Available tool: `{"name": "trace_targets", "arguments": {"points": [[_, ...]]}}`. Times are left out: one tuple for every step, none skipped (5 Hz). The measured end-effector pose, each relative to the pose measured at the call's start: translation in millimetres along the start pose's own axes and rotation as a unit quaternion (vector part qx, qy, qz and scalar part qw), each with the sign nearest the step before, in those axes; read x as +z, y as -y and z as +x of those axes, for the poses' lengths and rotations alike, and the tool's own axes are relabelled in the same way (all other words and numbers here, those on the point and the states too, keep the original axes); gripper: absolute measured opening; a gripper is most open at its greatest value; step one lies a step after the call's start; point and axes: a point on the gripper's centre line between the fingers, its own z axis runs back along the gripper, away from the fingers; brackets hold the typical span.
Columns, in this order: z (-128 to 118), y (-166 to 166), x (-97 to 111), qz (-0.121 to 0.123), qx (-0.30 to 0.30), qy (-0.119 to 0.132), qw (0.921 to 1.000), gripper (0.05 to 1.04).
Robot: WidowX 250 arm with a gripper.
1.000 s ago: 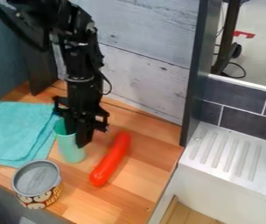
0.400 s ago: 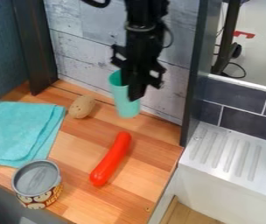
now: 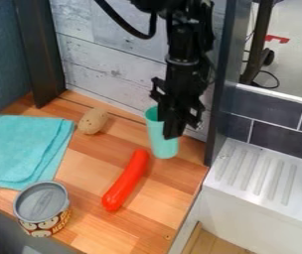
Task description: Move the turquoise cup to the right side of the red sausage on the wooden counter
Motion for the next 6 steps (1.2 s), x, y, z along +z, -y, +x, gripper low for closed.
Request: {"name": "trace_targets", "arguments": {"points": [[0, 4, -15, -0.015, -0.003, -0.005, 0.9999, 0.099], [3, 6, -19, -0.021, -0.012, 0.005, 0.9997, 0.099], [4, 8, -25, -0.024, -0.018, 0.015, 0.9994, 0.099], [3, 9, -27, -0.027, -0.019, 0.018, 0.9993, 0.135], [0, 14, -34, -0.037, -0.011, 0.018, 0.9991, 0.351], [-4, 15, -34, -0.037, -0.006, 0.017, 0.9991, 0.651]]}}
